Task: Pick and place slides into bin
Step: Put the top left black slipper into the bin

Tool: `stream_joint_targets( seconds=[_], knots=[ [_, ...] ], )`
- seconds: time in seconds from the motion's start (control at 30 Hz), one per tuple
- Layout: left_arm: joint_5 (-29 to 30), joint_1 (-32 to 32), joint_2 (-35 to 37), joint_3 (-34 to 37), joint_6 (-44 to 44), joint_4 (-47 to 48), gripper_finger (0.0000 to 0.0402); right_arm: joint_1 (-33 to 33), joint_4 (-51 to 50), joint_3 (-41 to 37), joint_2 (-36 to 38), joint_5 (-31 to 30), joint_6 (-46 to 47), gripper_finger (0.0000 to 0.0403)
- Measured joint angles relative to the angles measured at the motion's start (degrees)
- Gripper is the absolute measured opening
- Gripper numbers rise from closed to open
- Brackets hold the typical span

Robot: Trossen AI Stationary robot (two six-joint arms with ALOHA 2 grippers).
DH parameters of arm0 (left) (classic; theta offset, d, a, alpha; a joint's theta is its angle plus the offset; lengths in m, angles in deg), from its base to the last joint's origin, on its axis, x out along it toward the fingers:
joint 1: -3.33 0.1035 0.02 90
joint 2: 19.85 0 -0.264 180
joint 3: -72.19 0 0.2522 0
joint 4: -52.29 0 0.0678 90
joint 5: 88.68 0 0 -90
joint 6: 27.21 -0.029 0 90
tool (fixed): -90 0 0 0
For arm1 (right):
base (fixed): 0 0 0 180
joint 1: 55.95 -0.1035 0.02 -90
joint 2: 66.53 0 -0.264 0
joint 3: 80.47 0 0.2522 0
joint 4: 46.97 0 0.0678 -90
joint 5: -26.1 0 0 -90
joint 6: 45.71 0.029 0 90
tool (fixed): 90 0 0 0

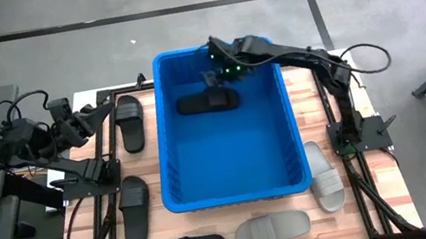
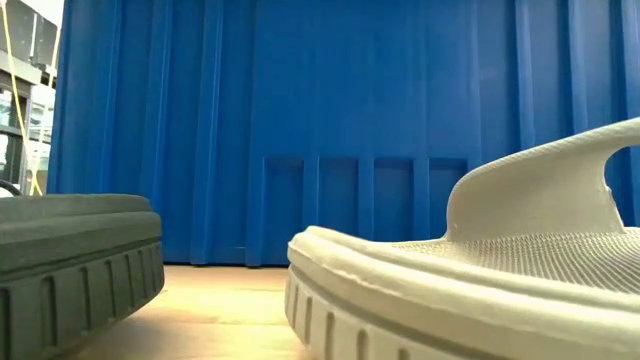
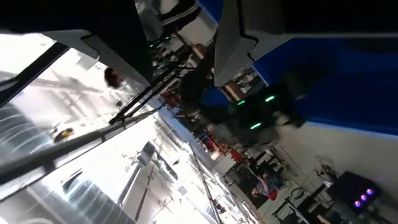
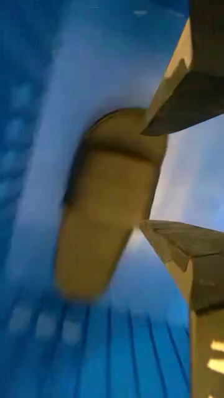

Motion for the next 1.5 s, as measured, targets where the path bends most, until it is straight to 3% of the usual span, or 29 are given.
stream_joint_targets(
  seconds=[0.2, 0.37, 0.53, 0.77, 0.9, 1.07, 1.17, 1.23, 1.37, 1.5],
  knots=[
    [-0.2, 0.0, 0.0, 0.0, -2.1, 1.7, 0.0161, -4.0, 1.3, 13.6, 0.2, 5.3, -14.5, 0.0216],
    [0.5, 0.0, 0.0, 0.0, -8.8, 2.0, 0.0161, -5.9, -2.6, 22.7, 0.7, 6.0, -15.0, 0.0207],
    [5.1, 0.0, 0.0, 0.0, -19.0, -0.9, 0.0161, -6.9, 0.7, 17.2, 7.6, 9.6, -17.1, 0.0206],
    [7.6, 0.0, -0.4, 0.0, -29.5, -1.4, 0.0161, -10.5, 9.4, 16.8, 13.2, 20.5, -23.1, 0.0207],
    [7.0, 0.0, -0.4, 0.0, -29.0, 0.5, 0.0161, -12.7, 13.4, 16.8, 15.9, 27.5, -26.2, 0.0209],
    [4.4, 0.0, -0.6, 0.0, -18.1, 6.0, 0.0161, -15.4, 12.3, 15.4, 20.6, 24.4, -28.2, 0.021],
    [6.8, 0.0, -1.3, 0.0, -17.4, 10.0, 0.0161, -16.5, 17.6, 7.6, 25.7, 22.8, -27.4, 0.0211],
    [7.1, 0.0, -1.3, -0.2, -17.9, 10.6, 0.0161, -16.7, 23.1, -2.9, 31.3, 22.4, -24.4, 0.0211],
    [11.3, 0.0, -2.6, -4.4, -22.9, 12.5, 0.0161, -16.7, 49.1, -29.9, 45.6, 20.8, -15.8, 0.0213],
    [17.6, 0.0, -7.1, -10.5, -26.6, 24.9, 0.0161, -16.7, 76.0, -54.8, 58.4, 16.6, -6.1, 0.0212]
  ],
)
